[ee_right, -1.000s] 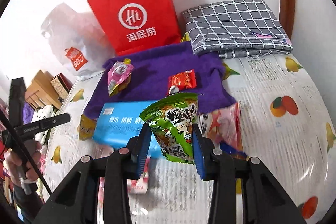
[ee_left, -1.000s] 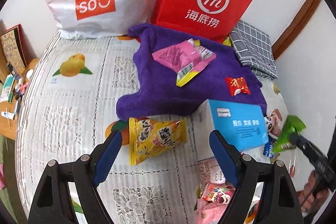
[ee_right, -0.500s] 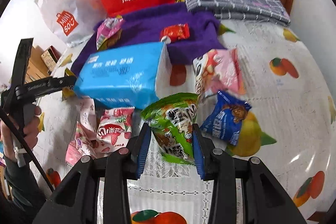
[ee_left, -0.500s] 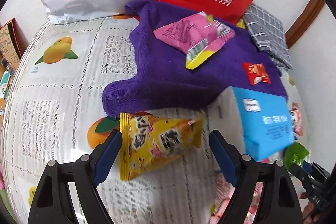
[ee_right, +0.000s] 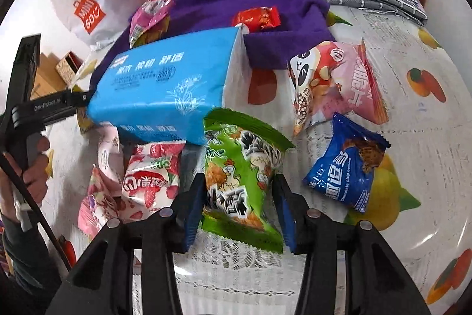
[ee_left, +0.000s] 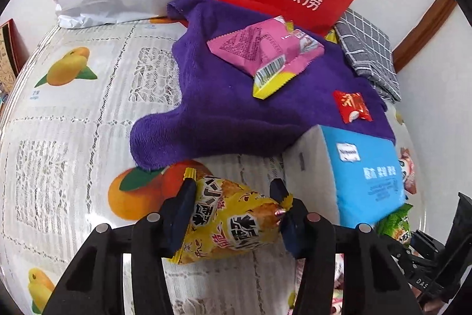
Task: Organize snacks
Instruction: 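Lift the yellow chip bag with the left tool while the right tool lifts the green bag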
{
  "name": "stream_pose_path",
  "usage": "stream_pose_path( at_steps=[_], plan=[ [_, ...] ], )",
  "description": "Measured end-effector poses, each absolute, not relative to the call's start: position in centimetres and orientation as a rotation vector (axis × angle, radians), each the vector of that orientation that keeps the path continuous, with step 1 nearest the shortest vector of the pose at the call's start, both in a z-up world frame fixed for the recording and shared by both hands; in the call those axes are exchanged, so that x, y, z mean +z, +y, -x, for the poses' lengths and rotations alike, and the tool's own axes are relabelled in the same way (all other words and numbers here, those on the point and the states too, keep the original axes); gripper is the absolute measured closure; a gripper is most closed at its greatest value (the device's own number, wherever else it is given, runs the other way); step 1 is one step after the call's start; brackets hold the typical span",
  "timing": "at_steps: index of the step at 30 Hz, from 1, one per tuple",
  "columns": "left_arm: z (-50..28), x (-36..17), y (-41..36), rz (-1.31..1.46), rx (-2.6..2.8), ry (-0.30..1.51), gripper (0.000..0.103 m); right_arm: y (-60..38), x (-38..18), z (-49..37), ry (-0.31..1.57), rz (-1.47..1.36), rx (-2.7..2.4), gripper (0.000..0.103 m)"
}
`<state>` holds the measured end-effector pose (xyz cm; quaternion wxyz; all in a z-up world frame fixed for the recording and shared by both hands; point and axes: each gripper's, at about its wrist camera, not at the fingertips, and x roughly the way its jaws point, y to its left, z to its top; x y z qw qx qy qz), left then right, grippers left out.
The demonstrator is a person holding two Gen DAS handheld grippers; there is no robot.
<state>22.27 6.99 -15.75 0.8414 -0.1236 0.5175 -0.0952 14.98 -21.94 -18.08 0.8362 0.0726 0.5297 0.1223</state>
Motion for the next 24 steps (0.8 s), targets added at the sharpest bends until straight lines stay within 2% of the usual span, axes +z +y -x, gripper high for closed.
stream_pose_path(
  at_steps=[24],
  plan=[
    [-13.8, -8.7, 2.3, 0.207, -0.304, 1.008, 0.055, -23.0, -10.5, -9.2, 0.933, -0.165, 0.237, 0.062]
  ],
)
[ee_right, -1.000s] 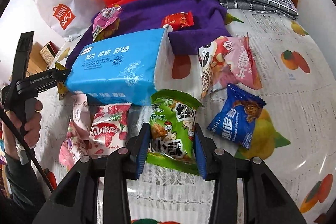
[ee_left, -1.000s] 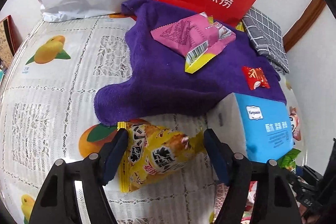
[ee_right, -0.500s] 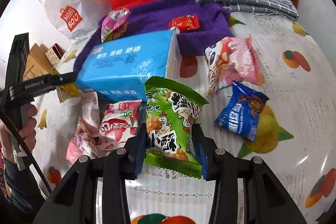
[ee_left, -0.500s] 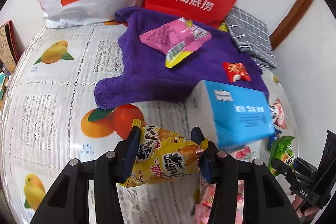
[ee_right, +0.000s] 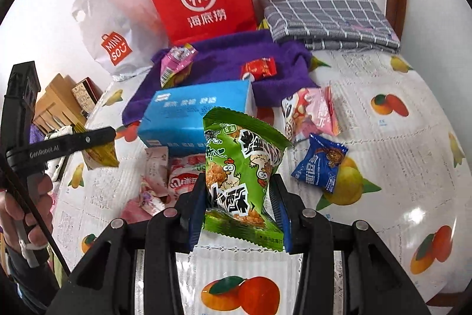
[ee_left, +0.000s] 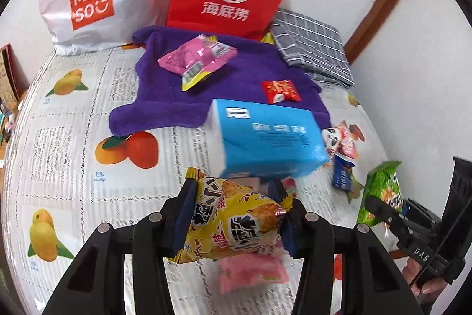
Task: Organize snacks
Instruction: 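Lift the yellow chip bag with the left tool while the right tool lifts the green bag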
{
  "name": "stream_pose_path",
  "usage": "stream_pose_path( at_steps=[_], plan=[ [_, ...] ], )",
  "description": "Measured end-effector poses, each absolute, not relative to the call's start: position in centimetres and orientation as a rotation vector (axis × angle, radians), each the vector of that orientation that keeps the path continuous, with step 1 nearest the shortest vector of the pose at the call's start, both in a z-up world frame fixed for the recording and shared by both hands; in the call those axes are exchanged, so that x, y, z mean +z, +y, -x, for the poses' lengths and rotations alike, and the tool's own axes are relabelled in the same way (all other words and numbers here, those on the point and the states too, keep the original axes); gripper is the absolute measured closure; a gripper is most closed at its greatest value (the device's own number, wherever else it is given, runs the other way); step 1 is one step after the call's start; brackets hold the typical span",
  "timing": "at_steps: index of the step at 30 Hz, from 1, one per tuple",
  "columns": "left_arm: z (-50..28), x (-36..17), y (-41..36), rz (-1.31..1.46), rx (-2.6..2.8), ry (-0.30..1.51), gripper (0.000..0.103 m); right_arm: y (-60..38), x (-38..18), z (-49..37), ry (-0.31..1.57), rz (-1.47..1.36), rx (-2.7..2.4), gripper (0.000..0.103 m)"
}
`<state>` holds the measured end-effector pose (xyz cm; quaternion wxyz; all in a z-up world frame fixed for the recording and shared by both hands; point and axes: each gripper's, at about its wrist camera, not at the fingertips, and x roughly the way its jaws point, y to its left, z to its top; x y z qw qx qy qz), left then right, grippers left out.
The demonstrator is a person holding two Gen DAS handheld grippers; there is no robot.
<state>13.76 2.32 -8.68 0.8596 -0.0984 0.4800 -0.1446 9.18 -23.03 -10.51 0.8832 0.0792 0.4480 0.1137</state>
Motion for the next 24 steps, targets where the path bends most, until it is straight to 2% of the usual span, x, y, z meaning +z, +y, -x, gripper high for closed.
stream_pose_path(
  at_steps=[13, 24],
  plan=[
    [-13.6, -4.0, 1.0, 0.173, -0.339, 0.932, 0.055, -22.9, -5.4, -10.1, 0.822, -0.163, 0.233, 0.062],
    [-16.1, -2.5, 0.8, 0.169, -0.350, 0.891, 0.055, -22.9, -2.6, -13.0, 0.781, -0.167, 0.211, 0.062]
  ],
)
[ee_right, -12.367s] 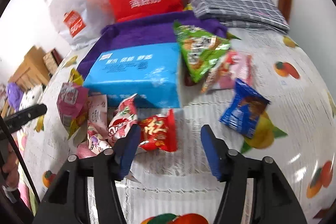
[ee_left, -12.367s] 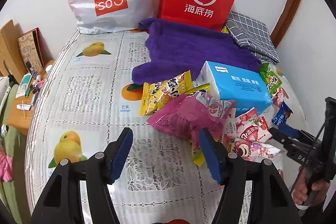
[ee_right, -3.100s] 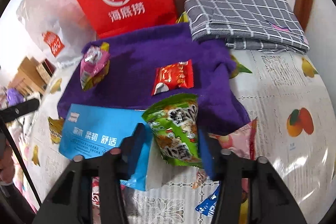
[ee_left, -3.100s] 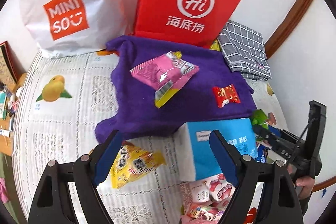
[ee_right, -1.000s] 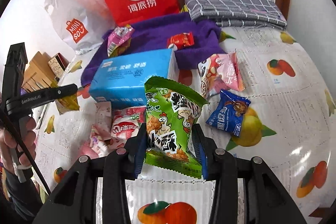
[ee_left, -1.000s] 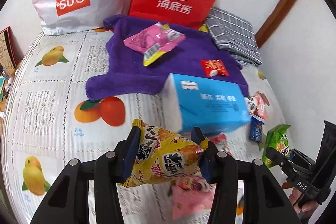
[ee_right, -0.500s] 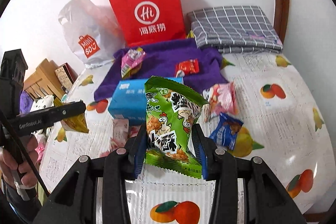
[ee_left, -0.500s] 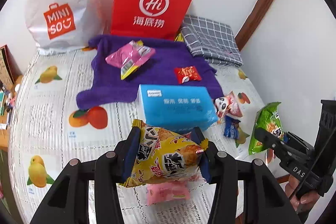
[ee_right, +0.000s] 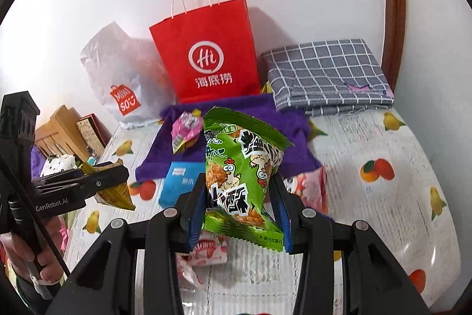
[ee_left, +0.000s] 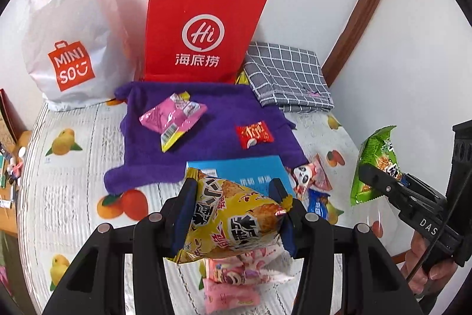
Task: Organize snacks
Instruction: 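Lift the yellow chip bag with the left tool while the right tool lifts the green bag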
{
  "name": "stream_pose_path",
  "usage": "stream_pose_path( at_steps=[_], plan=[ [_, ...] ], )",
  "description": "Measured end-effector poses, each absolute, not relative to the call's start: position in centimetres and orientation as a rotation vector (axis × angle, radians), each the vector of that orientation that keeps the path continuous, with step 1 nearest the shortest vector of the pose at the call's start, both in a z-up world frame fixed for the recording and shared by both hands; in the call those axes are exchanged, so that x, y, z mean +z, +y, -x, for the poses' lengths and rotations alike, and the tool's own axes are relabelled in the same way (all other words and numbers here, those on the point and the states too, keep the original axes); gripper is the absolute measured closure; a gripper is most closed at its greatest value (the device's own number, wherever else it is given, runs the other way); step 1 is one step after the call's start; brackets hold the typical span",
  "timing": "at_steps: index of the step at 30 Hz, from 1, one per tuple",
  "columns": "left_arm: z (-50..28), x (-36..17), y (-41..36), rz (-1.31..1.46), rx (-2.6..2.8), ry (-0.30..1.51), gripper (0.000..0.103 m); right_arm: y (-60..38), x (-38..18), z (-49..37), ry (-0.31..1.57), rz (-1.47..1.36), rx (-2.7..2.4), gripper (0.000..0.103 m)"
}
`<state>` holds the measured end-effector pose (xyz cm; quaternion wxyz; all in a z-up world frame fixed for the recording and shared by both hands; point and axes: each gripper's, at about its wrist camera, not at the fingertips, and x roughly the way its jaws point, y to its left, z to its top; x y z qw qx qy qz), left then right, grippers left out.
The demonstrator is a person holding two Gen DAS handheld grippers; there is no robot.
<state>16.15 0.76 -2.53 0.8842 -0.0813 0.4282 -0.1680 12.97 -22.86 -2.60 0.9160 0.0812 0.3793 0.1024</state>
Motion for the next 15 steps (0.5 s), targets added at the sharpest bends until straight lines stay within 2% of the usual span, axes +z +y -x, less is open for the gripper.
stream_pose_path(
  at_steps=[15],
  plan=[
    [-20.8, -3.2, 2.2, 0.188, -0.332, 0.887, 0.055, -21.7, -3.4, -19.3, 0.819, -0.146, 0.212, 0.062]
  ],
)
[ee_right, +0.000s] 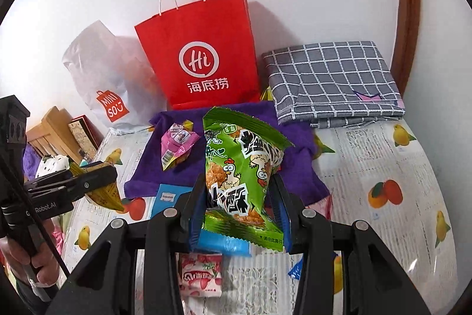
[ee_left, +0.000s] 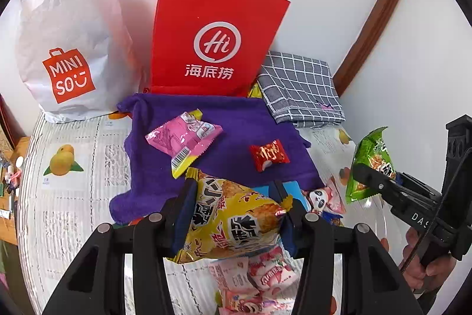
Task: Organize snacks
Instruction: 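Lift the yellow chip bag with the left tool while the right tool lifts the green bag, then carry both bags over the purple towel and open both tools to drop them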
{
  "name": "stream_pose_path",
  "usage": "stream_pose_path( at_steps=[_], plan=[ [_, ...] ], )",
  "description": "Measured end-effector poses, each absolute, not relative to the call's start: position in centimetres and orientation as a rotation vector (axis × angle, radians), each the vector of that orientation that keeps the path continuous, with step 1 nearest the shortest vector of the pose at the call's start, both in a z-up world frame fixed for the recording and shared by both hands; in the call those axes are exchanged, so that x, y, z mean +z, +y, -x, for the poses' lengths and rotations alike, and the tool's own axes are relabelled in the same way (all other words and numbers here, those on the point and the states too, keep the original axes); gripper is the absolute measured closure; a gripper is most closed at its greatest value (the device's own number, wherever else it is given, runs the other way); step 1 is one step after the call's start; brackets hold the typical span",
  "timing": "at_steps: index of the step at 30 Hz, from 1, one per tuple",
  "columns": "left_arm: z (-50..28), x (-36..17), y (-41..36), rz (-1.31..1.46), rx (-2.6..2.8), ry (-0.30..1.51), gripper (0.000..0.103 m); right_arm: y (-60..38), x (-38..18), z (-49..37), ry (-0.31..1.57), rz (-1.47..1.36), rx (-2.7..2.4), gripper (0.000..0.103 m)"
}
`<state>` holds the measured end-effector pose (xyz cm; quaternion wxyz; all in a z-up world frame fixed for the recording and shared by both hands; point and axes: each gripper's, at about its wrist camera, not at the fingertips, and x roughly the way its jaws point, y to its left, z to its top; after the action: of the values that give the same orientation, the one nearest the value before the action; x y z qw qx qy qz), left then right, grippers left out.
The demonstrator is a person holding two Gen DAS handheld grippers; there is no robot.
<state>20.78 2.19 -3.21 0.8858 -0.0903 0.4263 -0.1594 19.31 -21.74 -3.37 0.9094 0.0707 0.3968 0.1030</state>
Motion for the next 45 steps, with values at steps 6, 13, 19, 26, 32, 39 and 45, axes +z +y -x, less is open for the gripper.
stream_pose_path(
  at_steps=[6, 13, 19, 26, 32, 39, 45],
  plan=[
    [-22.2, -3.8, 2.6, 0.178, -0.323, 0.890, 0.055, -21.2, -4.3, -21.0, 0.829, -0.148, 0.218, 0.062],
    [-23.4, -4.8, 3.4, 0.176, -0.303, 0.900, 0.055, -21.6, -5.1, -22.9, 0.843, -0.171, 0.211, 0.062],
    [-24.5, -5.6, 4.2, 0.184, -0.282, 0.913, 0.055, -22.3, -5.5, -24.2, 0.846, -0.189, 0.198, 0.062],
    [-25.5, -6.3, 5.3, 0.191, -0.260, 0.919, 0.055, -22.8, -6.3, -25.5, 0.852, -0.201, 0.191, 0.062],
    [-26.3, -7.5, 6.0, 0.205, -0.239, 0.939, 0.055, -23.4, -7.2, -26.7, 0.865, -0.229, 0.184, 0.062],
    [-27.4, -8.9, 7.6, 0.240, -0.207, 0.955, 0.055, -22.8, -9.2, -28.4, 0.907, -0.225, 0.198, 0.062],
    [-28.9, -10.1, 7.9, 0.246, -0.201, 0.978, 0.055, -22.2, -11.8, -30.1, 0.964, -0.227, 0.178, 0.062]
  ],
)
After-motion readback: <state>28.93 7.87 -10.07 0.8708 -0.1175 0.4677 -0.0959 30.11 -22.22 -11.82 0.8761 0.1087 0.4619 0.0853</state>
